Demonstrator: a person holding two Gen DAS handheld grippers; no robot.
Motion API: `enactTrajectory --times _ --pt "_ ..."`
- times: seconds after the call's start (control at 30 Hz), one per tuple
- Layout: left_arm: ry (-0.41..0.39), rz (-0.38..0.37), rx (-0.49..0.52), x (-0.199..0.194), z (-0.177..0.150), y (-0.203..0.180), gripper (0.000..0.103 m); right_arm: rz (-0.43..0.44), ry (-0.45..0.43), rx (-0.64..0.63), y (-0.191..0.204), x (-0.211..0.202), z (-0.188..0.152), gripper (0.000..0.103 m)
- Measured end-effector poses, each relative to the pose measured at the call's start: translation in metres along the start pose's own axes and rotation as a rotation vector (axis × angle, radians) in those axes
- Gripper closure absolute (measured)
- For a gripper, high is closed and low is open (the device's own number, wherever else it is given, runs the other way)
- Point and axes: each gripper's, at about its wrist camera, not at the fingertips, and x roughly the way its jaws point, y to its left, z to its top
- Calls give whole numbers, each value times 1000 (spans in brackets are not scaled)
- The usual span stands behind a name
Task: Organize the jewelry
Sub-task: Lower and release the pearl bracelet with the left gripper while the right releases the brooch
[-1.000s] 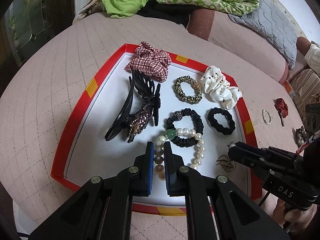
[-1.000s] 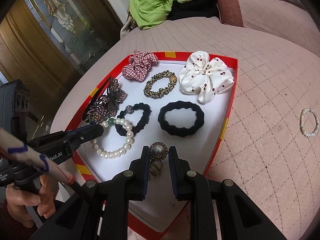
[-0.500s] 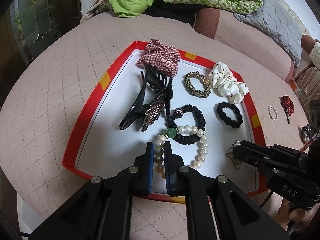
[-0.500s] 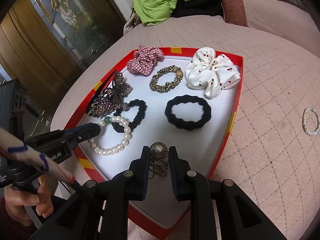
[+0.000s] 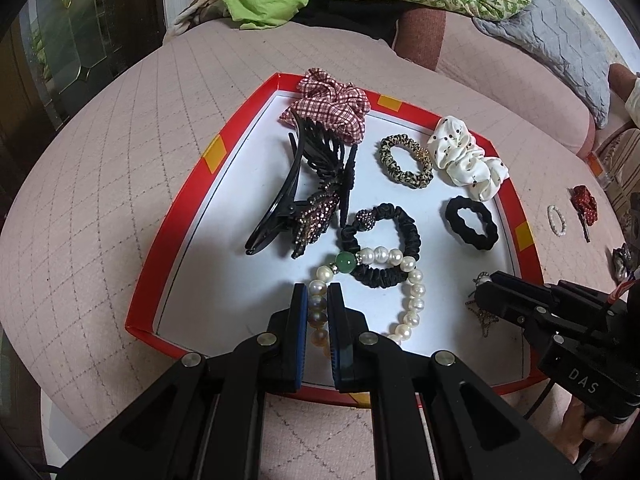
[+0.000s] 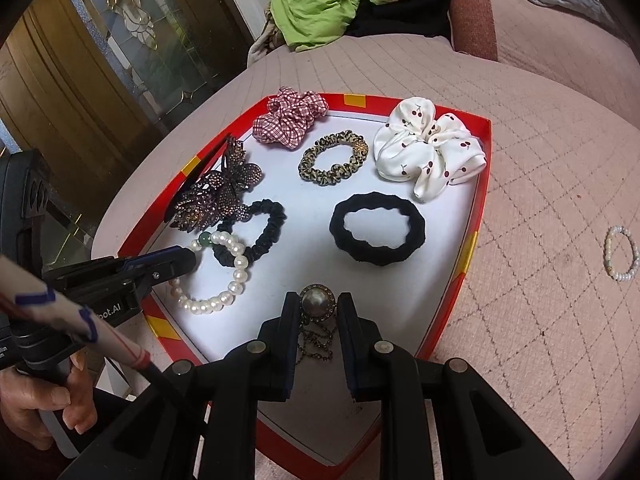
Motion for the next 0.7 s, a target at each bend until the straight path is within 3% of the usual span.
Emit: enactTrajectory --times 0.7 --pt "12 11 -2 0 -2 -2 94 1 25 -18 5 -1 -4 82"
